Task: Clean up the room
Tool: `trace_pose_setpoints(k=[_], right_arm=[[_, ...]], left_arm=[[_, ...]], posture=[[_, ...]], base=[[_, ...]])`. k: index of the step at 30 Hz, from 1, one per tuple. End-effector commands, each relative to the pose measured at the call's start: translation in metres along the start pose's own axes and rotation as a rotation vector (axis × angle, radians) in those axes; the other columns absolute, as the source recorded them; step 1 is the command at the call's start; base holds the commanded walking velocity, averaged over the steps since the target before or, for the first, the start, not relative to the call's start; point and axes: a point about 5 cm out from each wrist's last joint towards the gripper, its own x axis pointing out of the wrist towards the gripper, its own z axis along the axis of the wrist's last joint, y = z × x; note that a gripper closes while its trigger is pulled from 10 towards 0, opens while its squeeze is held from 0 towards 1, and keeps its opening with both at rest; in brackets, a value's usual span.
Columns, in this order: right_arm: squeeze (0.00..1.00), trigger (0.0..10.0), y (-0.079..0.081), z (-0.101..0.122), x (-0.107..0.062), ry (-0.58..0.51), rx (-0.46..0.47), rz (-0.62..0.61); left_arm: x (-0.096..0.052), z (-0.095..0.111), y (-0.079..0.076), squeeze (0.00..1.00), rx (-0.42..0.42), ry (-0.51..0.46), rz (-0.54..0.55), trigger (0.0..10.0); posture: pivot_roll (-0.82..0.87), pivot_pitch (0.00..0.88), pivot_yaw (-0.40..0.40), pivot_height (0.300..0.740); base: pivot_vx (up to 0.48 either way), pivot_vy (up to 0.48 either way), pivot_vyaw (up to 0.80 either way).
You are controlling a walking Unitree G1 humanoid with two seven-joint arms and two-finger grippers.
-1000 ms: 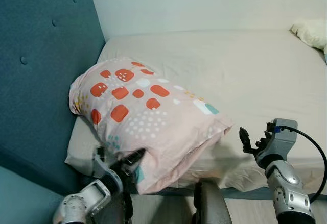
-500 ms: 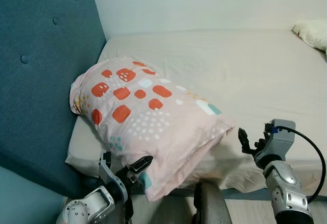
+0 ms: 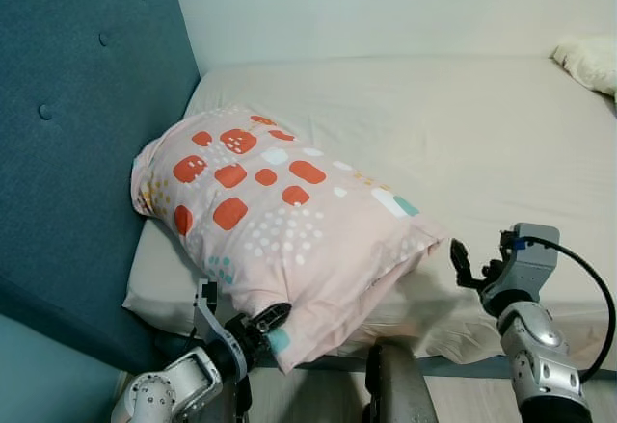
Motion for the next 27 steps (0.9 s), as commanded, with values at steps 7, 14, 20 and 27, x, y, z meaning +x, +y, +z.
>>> trace_pose_setpoints(k=[7,14,20,27], right_arm=[[0.0,10.0,0.001,-0.005,0.0,0.014,-0.003,-0.006],[0.0,10.0,0.005,-0.003,0.004,0.002,0.003,-0.008],[0.0,10.0,0.009,-0.002,0.004,-0.009,0.011,-0.007],[0.0,10.0,0.006,-0.003,0.0,-0.019,0.016,-0.028]], left_arm=[[0.026,-0.012,-0.007,0.0,0.621,0.164,0.155,0.0],[0.078,0.066,-0.113,0.0,1.633,-0.114,0.147,0.0],[0.102,0.072,-0.161,0.0,2.02,-0.211,0.146,0.0],[0.102,0.095,-0.163,0.0,2.248,-0.224,0.275,0.0]], posture=[[-0.05,0.217,0.021,0.596],[-0.05,0.203,0.027,0.596],[-0.07,0.202,0.042,0.596],[-0.09,0.202,0.057,0.596]], base=[[0.0,0.0,0.0],[0.0,0.0,0.0],[0.0,0.0,0.0],[0.0,0.0,0.0]])
